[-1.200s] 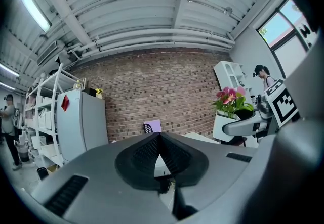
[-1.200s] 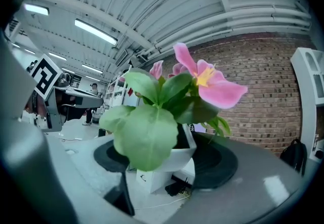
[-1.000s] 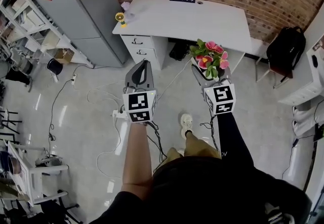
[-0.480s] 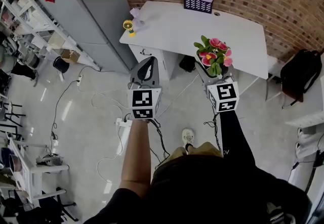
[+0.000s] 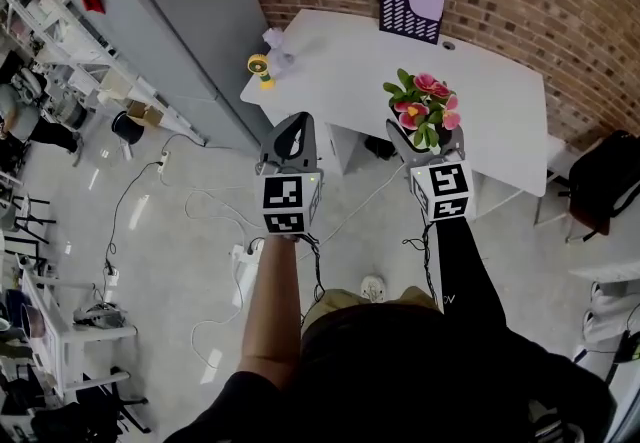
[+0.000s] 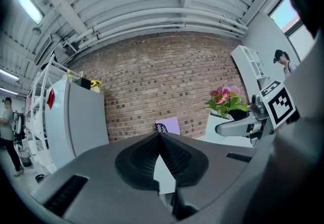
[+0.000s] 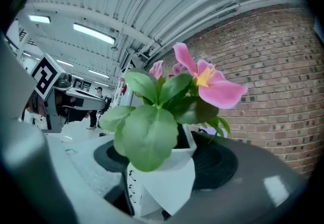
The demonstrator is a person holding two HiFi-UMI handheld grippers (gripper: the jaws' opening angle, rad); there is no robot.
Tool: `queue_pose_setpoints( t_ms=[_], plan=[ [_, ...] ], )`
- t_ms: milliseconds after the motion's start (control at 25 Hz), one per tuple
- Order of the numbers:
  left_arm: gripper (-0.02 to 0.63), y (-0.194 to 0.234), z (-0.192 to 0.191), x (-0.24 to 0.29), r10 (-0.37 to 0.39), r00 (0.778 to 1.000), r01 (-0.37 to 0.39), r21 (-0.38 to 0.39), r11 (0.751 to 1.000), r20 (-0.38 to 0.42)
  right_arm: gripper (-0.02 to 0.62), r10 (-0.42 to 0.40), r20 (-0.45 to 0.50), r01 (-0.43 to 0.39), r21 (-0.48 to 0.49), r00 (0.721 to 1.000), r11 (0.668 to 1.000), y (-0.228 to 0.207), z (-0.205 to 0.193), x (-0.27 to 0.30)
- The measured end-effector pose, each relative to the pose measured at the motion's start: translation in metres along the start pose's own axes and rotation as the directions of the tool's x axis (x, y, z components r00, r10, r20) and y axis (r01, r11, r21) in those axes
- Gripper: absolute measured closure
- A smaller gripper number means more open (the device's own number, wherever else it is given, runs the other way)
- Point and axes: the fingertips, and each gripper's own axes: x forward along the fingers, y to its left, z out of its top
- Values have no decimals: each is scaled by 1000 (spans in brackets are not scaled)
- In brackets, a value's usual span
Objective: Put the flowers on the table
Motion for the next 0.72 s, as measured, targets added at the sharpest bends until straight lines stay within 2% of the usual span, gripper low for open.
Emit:
queue_pose_setpoints(
  t_ms=[280, 720],
  plan=[
    [597, 10, -4, 34, -2, 1000, 2, -11, 1000, -18, 252, 10, 5, -10, 13, 1000, 1000, -13, -3, 40],
    [598, 37, -11, 102, -43, 998, 43, -1, 999, 37, 252, 19, 45, -19, 11, 999, 1000, -26, -15, 98]
  ],
)
